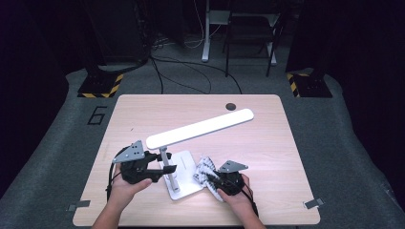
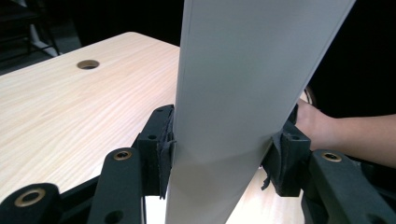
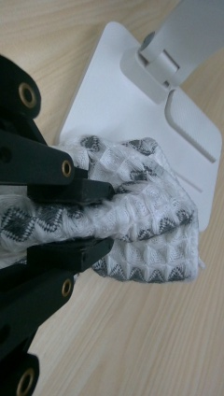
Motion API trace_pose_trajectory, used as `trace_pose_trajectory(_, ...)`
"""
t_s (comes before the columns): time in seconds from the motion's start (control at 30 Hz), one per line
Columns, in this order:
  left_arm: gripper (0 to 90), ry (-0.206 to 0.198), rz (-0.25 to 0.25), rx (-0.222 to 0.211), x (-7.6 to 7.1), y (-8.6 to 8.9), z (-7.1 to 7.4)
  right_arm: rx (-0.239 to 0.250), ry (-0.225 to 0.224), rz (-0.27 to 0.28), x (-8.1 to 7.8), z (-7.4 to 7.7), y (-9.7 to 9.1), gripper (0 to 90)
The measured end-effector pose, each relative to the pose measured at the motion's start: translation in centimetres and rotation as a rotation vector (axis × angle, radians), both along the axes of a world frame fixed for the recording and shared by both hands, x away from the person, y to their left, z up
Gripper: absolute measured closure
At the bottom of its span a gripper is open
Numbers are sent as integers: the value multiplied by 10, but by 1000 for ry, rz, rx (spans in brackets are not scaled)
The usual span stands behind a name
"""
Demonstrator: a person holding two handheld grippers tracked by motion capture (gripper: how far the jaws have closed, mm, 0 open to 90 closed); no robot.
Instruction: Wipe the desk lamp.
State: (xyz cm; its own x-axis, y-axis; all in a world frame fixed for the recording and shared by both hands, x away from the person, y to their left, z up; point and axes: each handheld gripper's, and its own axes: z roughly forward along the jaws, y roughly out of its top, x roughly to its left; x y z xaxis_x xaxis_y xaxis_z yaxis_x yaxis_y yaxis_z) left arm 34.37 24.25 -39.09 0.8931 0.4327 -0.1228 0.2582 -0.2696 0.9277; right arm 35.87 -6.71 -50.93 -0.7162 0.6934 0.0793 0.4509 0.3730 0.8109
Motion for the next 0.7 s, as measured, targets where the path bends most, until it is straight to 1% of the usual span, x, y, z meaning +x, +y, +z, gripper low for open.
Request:
trace_pose_trajectory(0.03, 498, -2, -13, 0, 0, -1, 0, -3, -6, 4, -2, 0, 3, 735)
trace_pose_trajectory(0.1, 497, -3, -33, 0, -1, -3, 0, 2, -21, 31, -5, 1, 7, 727)
trace_pose_trajectory(0.13, 497, -4, -53, 3, -2, -4, 0, 19, -33, 42, -6, 2, 9, 724)
trace_pose_trajectory(0.17, 497, -3, -63, 7, -3, -5, 0, 31, -34, 66, -7, 3, 12, 723)
trace_pose_trajectory(0.2, 497, 0, -75, 7, -3, -5, 0, 35, -46, 77, -8, 3, 14, 722)
trace_pose_trajectory(0.23, 497, 3, -90, 1, -4, -7, 0, 35, -52, 75, -9, 3, 16, 721)
trace_pose_trajectory(0.27, 497, 3, -101, 0, -4, -8, 0, 34, -51, 90, -9, 2, 20, 719)
trace_pose_trajectory(0.3, 497, 1, -111, -2, -5, -9, 0, 21, -44, 103, -9, 1, 23, 717)
trace_pose_trajectory(0.33, 497, 4, -118, -2, -6, -10, 0, 16, -41, 102, -11, 0, 27, 716)
trace_pose_trajectory(0.4, 497, -1, -126, -3, -6, -11, 0, 5, -41, 114, -11, 0, 32, 715)
trace_pose_trajectory(0.43, 497, 3, -137, -5, -6, -12, 0, 3, -52, 118, -11, 0, 33, 714)
trace_pose_trajectory(0.5, 493, 12, -134, -6, -6, -12, 0, -5, -39, 129, -12, -2, 36, 713)
trace_pose_trajectory(0.53, 491, 14, -135, -4, -6, -12, 1, -14, -49, 138, -11, -2, 36, 713)
trace_pose_trajectory(0.57, 490, 14, -132, -2, -6, -12, 1, -15, -48, 137, -11, -3, 37, 714)
trace_pose_trajectory(0.6, 487, 16, -130, -4, -6, -12, 2, -11, -33, 129, -12, -3, 37, 713)
trace_pose_trajectory(0.63, 483, 21, -130, -14, -6, -12, 2, -11, -31, 131, -11, -4, 36, 712)
trace_pose_trajectory(0.67, 471, 35, -132, -28, -7, -11, 4, -8, -18, 132, -10, -4, 35, 712)
trace_pose_trajectory(0.7, 461, 44, -130, -49, -7, -10, 6, 0, -19, 126, -9, -5, 35, 712)
